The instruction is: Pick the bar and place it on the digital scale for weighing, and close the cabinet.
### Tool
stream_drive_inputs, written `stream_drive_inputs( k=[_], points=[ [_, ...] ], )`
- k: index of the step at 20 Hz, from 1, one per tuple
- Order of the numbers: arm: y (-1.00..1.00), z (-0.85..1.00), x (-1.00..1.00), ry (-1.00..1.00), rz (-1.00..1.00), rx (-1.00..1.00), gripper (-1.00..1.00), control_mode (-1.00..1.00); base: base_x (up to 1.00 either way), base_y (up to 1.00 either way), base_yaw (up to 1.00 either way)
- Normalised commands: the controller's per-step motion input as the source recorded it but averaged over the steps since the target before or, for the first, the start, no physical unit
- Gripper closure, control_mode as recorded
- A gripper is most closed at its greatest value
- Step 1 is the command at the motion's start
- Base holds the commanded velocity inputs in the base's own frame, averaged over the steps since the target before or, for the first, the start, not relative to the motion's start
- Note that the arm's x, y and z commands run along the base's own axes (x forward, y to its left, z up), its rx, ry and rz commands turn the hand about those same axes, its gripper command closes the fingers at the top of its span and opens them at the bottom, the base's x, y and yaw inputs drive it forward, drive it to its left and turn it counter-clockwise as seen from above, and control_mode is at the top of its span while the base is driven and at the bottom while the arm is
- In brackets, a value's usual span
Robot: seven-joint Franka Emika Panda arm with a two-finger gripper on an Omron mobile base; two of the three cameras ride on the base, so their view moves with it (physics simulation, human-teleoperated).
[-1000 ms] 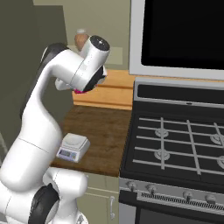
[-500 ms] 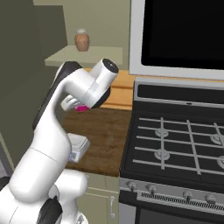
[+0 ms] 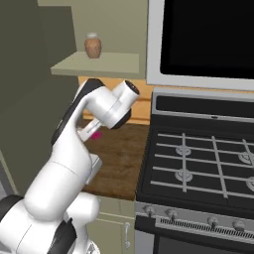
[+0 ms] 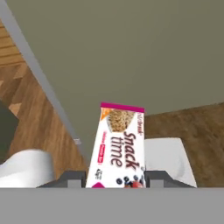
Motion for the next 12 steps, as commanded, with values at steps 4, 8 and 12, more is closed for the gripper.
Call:
stream_drive_inputs(
  k=[4,8,12],
  points=[
    [0.09,-0.40,0.03,0.00,0.24,0.00,1.00,-1.00,0.00,0.00,0.00],
    [0.14,-0.36,0.05,0.00,0.19,0.00,1.00,-1.00,0.00,0.00,0.00],
    [0.25,-0.41,0.03,0.00,0.18,0.00,1.00,-1.00,0.00,0.00,0.00]
  ],
)
